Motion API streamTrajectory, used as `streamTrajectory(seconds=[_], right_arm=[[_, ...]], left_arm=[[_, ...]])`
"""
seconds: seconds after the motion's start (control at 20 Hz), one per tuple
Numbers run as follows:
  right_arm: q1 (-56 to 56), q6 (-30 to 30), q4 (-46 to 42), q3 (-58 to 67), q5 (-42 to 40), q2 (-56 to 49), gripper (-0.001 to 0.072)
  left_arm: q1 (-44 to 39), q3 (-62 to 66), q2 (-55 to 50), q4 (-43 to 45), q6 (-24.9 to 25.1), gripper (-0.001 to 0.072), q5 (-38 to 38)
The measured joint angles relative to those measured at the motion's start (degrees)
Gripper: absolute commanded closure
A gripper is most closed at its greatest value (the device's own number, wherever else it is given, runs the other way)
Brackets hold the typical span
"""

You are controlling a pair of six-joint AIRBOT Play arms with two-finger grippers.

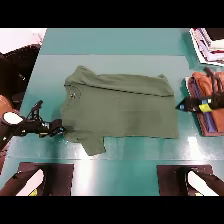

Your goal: Fold the shirts.

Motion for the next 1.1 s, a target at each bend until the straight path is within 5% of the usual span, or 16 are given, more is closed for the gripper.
streamTrajectory(seconds=[0.3,0.35,0.65,0.7,0.8,1.1], right_arm=[[-15.32,-1.62,-0.7,-15.93,0.44,0.04,0.0278],[-16.52,-1.95,-0.37,-17.77,-0.24,0.04,0.0361],[-15.02,-3.58,5.09,-22.58,-3.8,-3.85,0.0385],[-13.73,-3.65,5.35,-22.36,-3.89,-4.98,0.0418],[-10.8,-3.89,5.31,-21.42,-4.79,-7.1,0.0673],[-3.89,-4.07,4.98,-12.68,-4.7,-3.45,0.0698]], left_arm=[[0.0,6.49,0.0,0.24,1.25,0.068,-1.6],[0.0,6.95,0.0,0.24,1.29,0.068,-1.64],[0.0,8.04,0.0,0.15,1.51,0.068,-1.9],[0.0,8.11,0.0,0.17,1.55,0.068,-1.92],[0.0,8.15,0.02,0.26,1.68,0.0681,-2.01],[0.0,15.72,0.26,0.96,1.81,0.0681,-5.79]])
